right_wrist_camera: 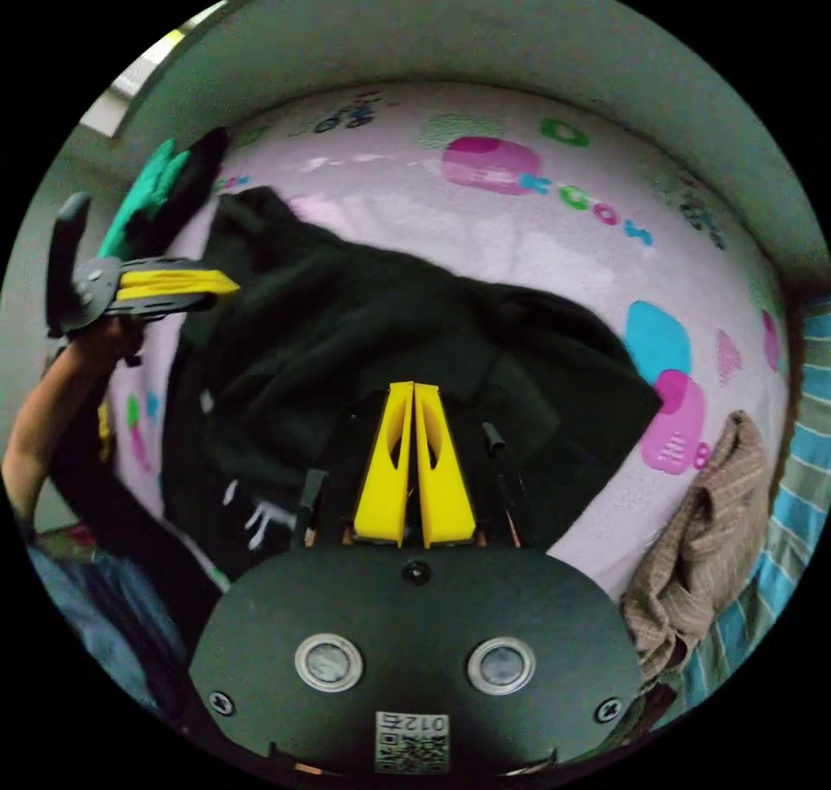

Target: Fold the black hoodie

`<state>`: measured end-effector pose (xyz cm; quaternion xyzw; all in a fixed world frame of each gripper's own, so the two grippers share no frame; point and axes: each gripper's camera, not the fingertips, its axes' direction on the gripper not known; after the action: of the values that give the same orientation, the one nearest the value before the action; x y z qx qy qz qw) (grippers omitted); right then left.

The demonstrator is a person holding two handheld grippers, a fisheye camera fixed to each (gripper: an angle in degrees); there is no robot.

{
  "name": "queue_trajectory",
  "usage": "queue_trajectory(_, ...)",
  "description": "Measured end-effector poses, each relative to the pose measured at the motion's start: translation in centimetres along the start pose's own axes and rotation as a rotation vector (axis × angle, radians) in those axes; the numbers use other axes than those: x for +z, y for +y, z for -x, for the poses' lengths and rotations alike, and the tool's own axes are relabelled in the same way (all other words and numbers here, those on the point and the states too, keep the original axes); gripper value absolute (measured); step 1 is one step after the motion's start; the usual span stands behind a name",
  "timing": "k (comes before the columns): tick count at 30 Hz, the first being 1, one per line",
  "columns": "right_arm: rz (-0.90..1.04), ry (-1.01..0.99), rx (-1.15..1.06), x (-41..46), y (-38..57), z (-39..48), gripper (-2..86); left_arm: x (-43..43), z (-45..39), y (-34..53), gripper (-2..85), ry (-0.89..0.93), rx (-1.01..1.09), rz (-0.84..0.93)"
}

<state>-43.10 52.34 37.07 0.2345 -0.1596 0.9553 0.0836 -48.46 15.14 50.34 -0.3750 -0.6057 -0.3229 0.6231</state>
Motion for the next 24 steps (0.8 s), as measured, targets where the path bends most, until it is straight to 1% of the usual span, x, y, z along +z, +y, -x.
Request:
queue_trajectory(2,0.092,-0.176,-0.070,0.3,1.8,1.8,-1.0,0.0,-1.3,1.2,-0.1,0.107,0.048,0.025)
queue_trajectory(3,0.118,-0.197,-0.091,0.6,2.2,2.3,-1.0,0.3,-2.4,2.1,-0.1,0.144,0.079,0.050)
queue_trajectory(4,0.175,-0.192,-0.138,1.3,3.0,3.4,-1.0,0.8,-3.5,3.0,-0.1,0.154,0.124,0.072)
queue_trajectory(5,0.226,-0.117,-0.173,2.4,3.7,4.2,-1.0,1.2,-4.1,3.4,-0.1,0.143,0.150,0.087)
queue_trajectory(7,0.284,0.000,-0.203,4.1,4.6,4.8,-1.0,2.6,-5.3,4.6,-0.1,0.077,0.185,0.135)
queue_trajectory(8,0.291,0.012,-0.217,4.9,5.1,5.0,-1.0,3.5,-5.8,5.2,-0.1,0.055,0.197,0.160)
queue_trajectory(14,0.257,0.024,-0.143,5.7,6.6,5.0,-1.0,5.6,-6.8,6.9,-0.1,-0.018,0.192,0.154)
queue_trajectory(17,0.208,0.032,-0.082,5.1,8.1,5.3,-1.0,4.7,-7.1,7.2,-0.1,-0.016,0.194,0.161)
queue_trajectory(19,0.170,0.012,-0.062,4.2,9.1,5.5,-1.0,3.4,-7.1,7.8,-0.1,-0.024,0.176,0.131)
queue_trajectory(21,0.105,-0.006,-0.054,3.0,10.3,5.9,-1.0,1.7,-7.5,8.8,-0.1,0.015,0.168,0.050)
queue_trajectory(22,0.061,-0.026,-0.048,2.5,11.0,6.3,-1.0,1.2,-7.9,9.2,-0.1,0.060,0.167,0.022)
queue_trajectory(24,0.016,-0.090,-0.052,2.2,12.1,6.9,-1.0,1.1,-8.8,9.6,-0.1,0.091,0.173,-0.017)
